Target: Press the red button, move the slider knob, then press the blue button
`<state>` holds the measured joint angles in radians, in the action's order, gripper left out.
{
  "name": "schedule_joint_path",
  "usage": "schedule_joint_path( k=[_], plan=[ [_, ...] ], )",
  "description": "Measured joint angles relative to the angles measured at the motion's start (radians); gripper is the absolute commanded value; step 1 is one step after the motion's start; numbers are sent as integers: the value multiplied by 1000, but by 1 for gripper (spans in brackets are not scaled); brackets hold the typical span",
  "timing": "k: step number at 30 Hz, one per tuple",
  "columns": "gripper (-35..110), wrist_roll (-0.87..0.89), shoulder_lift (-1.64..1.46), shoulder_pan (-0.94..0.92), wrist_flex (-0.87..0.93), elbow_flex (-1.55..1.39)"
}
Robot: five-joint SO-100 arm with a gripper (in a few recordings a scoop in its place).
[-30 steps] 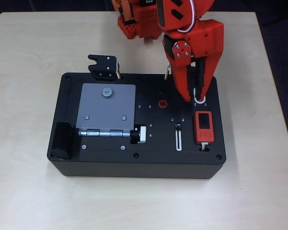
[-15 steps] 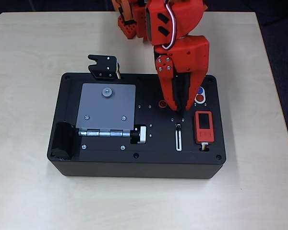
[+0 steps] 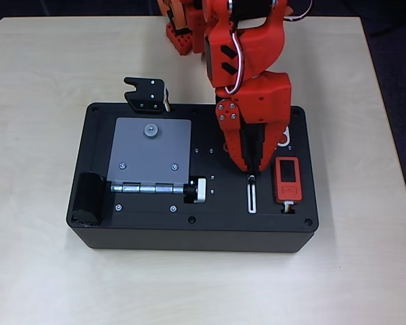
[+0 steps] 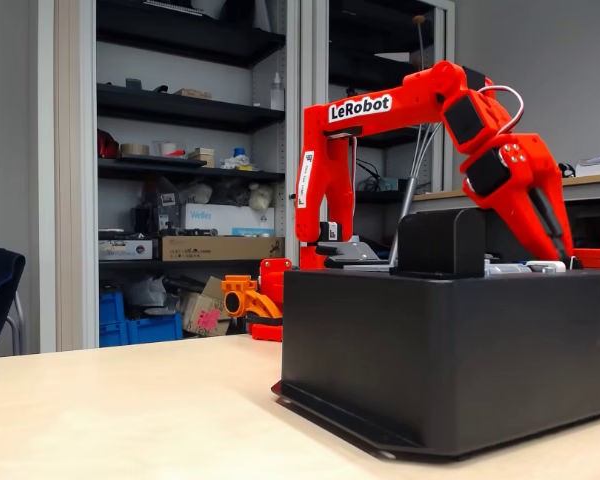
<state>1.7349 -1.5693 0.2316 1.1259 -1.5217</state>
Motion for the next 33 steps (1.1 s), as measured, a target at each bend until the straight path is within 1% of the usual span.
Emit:
schedule_joint_path(
  k=[24,33],
  plan=[
    [0,-11,52,-14,-17,29],
    [0,-18,103,-23,-18,86]
  ],
)
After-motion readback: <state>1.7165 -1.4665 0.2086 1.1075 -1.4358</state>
